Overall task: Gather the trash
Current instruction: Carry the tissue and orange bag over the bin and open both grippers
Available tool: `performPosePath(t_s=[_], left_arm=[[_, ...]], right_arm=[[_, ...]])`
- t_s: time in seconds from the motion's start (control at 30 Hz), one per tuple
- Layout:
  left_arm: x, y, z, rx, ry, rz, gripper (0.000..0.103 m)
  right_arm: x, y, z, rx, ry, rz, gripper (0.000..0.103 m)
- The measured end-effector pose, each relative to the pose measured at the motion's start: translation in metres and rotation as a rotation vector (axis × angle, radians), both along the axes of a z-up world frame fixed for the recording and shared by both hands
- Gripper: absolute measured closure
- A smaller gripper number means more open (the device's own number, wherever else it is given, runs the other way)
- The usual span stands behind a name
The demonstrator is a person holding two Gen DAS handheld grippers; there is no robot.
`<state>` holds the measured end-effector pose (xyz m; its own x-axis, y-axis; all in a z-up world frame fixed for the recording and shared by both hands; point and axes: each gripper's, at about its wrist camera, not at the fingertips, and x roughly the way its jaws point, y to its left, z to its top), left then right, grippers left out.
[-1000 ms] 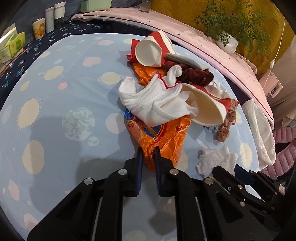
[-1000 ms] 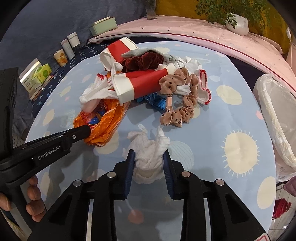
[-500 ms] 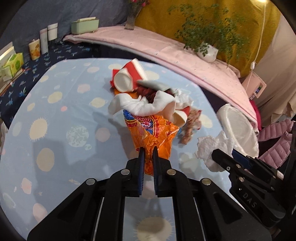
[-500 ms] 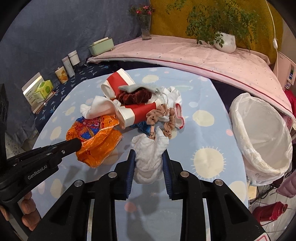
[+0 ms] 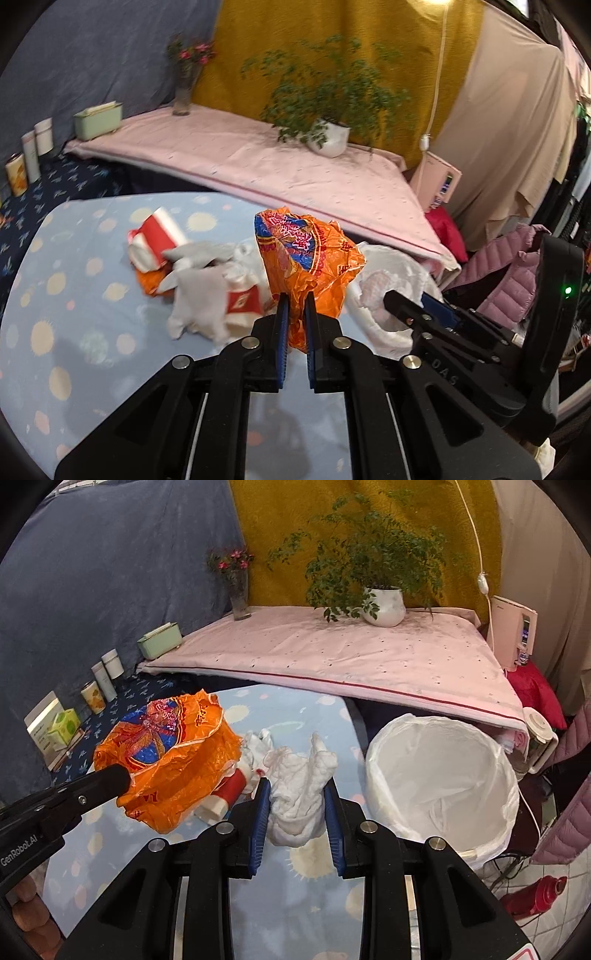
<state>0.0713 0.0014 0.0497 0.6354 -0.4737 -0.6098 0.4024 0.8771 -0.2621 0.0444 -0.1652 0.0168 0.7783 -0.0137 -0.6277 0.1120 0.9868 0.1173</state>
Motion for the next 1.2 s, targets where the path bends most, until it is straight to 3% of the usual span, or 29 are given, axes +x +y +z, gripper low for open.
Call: performPosePath(t_s=[0.33,0.8,0.87,0.97,1.2], left_arm=[[0.025,-0.080,0.005,-0.010,-0.008,-0.118,0.095],[0.062,-0.179,-0.029,0.017,0.078,-0.270,0.093],[0.066,-0.185,-0.034,0.010,0.095,-0.281,0.085],[0.071,-0.189,-0.040,0.024,0.099,-0.251,0.056],[0.079,-0.180,-0.045,0.053,0.096,-0.197,0.055]], right_arm=[[0.002,-0.068,0.006,-0.006,-0.030,-0.131,0.076],[0.023,-0.151,-0.037,0.017,0.057,-0.285,0.075],[0.026,-0.156,-0.041,0.012,0.060,-0.303,0.072],[0.030,-0.161,-0.043,0.011,0.063,-0.325,0.062],[0.031,-0.159,-0.040,0.013,0.057,-0.338,0.051]])
